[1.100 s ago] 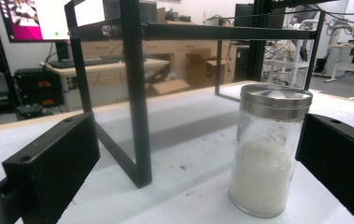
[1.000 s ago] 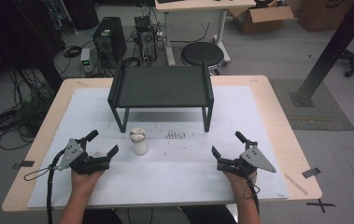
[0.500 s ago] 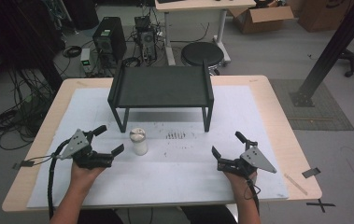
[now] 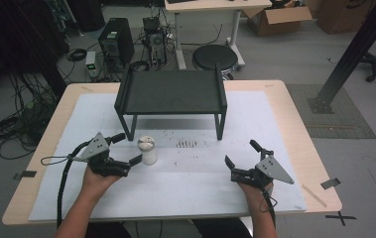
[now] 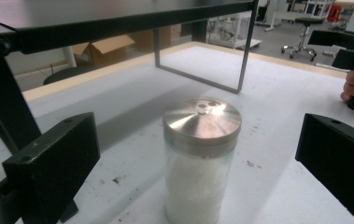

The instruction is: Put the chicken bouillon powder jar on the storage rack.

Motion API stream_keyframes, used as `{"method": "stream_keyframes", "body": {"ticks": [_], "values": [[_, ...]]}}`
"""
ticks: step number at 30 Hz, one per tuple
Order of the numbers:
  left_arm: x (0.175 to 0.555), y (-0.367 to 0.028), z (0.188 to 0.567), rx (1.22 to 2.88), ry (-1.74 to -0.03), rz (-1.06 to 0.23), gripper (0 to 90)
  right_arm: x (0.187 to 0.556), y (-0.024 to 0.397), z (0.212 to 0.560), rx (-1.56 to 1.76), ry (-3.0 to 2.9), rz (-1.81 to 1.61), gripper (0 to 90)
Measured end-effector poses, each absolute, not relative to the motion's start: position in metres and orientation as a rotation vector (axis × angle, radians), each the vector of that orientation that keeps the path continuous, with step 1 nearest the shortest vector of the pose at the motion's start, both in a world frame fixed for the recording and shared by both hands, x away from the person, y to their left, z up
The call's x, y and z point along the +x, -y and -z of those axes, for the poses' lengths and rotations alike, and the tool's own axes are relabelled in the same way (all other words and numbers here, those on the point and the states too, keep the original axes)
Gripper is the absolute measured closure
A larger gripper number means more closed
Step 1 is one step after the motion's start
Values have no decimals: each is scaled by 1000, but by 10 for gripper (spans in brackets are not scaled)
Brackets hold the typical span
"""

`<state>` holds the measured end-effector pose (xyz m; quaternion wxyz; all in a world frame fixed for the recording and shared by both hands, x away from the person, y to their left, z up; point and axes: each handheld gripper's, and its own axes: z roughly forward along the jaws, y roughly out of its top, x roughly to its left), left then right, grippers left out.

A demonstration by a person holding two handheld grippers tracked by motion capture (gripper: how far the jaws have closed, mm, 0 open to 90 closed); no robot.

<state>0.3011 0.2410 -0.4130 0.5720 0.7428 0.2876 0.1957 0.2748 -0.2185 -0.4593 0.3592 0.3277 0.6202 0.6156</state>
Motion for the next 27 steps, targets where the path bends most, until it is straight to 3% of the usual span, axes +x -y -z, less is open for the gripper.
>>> {"method": "stream_keyframes", "body": {"ticks": [27], "values": [[325,-209,423,1927,-738,-407,9,275,219,459,847,-1600,-1598,0]]}}
